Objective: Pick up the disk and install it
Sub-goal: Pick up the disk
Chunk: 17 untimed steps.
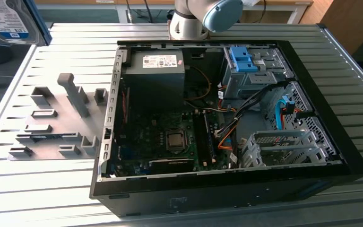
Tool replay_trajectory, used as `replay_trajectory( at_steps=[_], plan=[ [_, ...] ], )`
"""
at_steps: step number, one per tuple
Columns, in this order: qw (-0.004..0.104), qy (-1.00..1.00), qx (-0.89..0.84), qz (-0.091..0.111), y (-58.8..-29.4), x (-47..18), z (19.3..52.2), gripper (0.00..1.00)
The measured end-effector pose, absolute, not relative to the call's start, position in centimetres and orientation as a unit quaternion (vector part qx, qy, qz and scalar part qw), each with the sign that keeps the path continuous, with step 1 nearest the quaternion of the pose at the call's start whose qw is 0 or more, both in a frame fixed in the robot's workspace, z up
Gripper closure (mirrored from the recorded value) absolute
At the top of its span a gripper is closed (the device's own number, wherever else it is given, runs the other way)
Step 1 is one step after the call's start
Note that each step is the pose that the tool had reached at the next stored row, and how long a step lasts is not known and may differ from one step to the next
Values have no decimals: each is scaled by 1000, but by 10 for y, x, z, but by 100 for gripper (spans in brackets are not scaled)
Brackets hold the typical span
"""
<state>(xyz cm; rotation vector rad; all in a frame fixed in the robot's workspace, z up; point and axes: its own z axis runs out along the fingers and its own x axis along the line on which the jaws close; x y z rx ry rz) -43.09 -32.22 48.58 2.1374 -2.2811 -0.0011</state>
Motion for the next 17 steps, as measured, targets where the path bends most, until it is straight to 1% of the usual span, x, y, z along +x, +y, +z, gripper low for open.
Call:
replay_trajectory(
  at_steps=[17],
  plan=[
    [8, -730, 684, 0, -322, -429, 490, 64]
  ],
)
